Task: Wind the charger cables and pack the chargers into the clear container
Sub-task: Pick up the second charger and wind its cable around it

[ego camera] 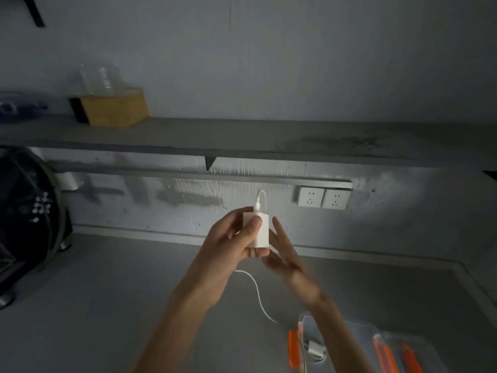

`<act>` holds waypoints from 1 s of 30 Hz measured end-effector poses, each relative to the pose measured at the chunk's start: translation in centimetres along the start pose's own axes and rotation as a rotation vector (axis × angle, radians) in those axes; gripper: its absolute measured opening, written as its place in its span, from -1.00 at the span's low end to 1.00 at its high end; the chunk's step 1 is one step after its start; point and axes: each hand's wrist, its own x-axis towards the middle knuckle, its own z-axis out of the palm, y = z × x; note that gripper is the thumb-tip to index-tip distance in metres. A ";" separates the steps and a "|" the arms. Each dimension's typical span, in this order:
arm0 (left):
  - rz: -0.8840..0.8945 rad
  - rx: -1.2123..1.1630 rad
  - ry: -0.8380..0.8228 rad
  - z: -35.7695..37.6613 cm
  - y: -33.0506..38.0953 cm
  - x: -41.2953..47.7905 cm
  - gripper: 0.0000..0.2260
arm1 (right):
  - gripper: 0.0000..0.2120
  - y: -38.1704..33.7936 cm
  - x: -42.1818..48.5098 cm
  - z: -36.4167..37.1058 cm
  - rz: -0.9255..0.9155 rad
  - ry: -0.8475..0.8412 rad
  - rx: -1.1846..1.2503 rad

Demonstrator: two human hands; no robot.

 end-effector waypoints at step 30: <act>-0.183 -0.162 0.141 -4.0 -3.6 0.9 -0.61 | -0.83 -1.4 -1.1 6.8 -0.014 -0.031 -0.762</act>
